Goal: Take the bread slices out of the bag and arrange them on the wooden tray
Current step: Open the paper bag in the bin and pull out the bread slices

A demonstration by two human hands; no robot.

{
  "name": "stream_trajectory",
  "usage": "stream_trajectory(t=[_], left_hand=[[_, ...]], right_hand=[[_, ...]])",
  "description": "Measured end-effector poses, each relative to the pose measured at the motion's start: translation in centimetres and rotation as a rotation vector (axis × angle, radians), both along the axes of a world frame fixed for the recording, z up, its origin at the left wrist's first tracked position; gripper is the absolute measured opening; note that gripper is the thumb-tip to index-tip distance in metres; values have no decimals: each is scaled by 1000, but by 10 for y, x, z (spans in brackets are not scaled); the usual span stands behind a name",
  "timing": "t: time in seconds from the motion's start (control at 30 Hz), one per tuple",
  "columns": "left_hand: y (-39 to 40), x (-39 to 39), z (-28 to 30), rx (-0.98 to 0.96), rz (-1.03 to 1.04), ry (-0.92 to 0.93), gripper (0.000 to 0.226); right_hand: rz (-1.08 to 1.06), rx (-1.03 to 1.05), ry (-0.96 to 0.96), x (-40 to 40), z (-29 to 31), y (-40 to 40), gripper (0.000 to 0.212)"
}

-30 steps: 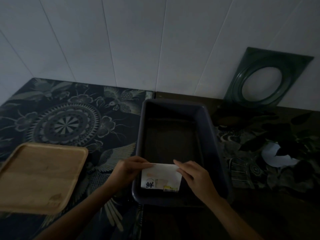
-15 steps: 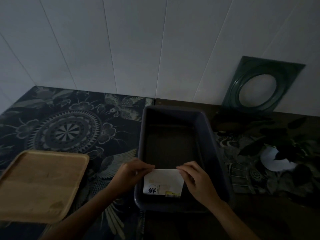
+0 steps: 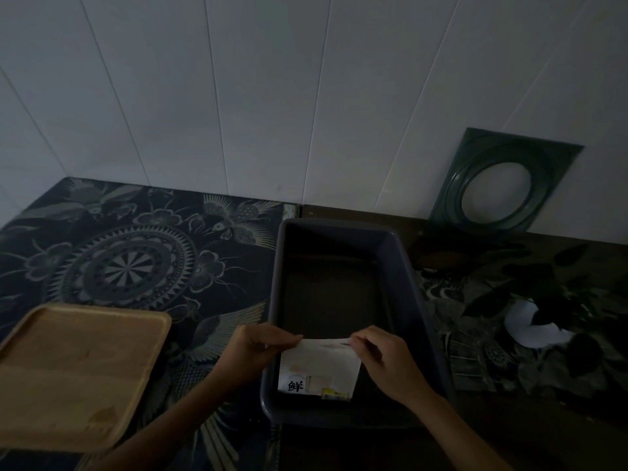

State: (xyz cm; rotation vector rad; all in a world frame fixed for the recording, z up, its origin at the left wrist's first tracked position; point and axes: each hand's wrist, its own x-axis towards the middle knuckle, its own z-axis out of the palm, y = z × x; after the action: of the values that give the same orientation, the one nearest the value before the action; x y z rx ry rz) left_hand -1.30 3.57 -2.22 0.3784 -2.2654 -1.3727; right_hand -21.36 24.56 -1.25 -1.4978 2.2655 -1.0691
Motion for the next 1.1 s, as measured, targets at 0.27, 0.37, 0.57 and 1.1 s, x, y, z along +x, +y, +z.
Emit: stream_trajectory(t=[0.27,0.37,0.57,1.1], left_hand=[[1,-2,-7,246,32,-2,32],[3,-4,-5,280,37,13,37],[1,-4,-5,287,60,-18,26],[-3,-12,9,376,167,-33,11]], right_hand=[[-33,-29,167,15,8,1,27],[12,-50,306,23,10,-2,25],[-3,-12,308,37,7,-11,21],[-26,9,468,55,8,-8,15]])
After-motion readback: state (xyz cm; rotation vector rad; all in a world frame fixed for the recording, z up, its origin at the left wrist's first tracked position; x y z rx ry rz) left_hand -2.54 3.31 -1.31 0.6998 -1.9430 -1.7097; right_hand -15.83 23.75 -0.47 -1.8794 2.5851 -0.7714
